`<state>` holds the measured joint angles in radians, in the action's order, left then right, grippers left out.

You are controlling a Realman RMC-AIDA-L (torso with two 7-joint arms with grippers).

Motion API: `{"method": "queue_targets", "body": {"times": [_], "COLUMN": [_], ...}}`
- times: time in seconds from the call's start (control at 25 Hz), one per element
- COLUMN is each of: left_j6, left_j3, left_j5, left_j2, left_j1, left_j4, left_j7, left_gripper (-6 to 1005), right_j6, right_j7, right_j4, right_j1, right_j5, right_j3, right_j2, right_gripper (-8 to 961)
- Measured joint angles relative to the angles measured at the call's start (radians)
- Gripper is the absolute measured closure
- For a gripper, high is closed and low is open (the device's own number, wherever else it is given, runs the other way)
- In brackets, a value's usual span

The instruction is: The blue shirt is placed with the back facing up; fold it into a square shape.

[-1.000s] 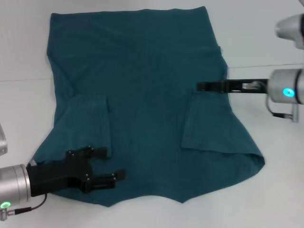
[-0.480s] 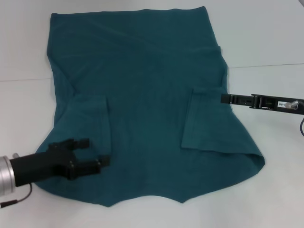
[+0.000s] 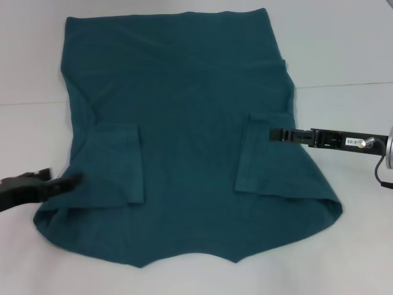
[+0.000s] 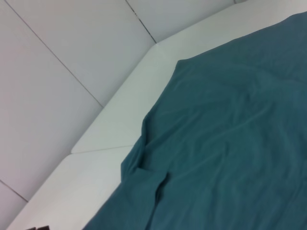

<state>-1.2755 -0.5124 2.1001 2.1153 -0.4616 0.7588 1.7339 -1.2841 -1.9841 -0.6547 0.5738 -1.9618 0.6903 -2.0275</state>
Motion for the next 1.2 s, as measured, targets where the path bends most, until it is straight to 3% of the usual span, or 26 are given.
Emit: {"method": "queue_targets", "body": {"times": [0.32,1.2], "left_j6": [0.071,0.061], "left_j3": [0.074,0.039], "left_j5": [0.111,0.204], "left_j2": [-0.011,-0.002], "left_j1": [0.002,0.014], "left_j4": [0.001,-0.008], "left_j7": [0.132,0.14], "left_gripper": [127,136], "right_j6": [-0.001,-0.004], "right_j7": [-0.031,-0.033], "right_j4": [-0.006,-0.006], "right_j1": [0.011,0.016], "right_j5": [0.02,0.023], "right_j3": [-0.007,-0.001], "right_j2": [0.003,0.009], "right_gripper": [37,37]}}
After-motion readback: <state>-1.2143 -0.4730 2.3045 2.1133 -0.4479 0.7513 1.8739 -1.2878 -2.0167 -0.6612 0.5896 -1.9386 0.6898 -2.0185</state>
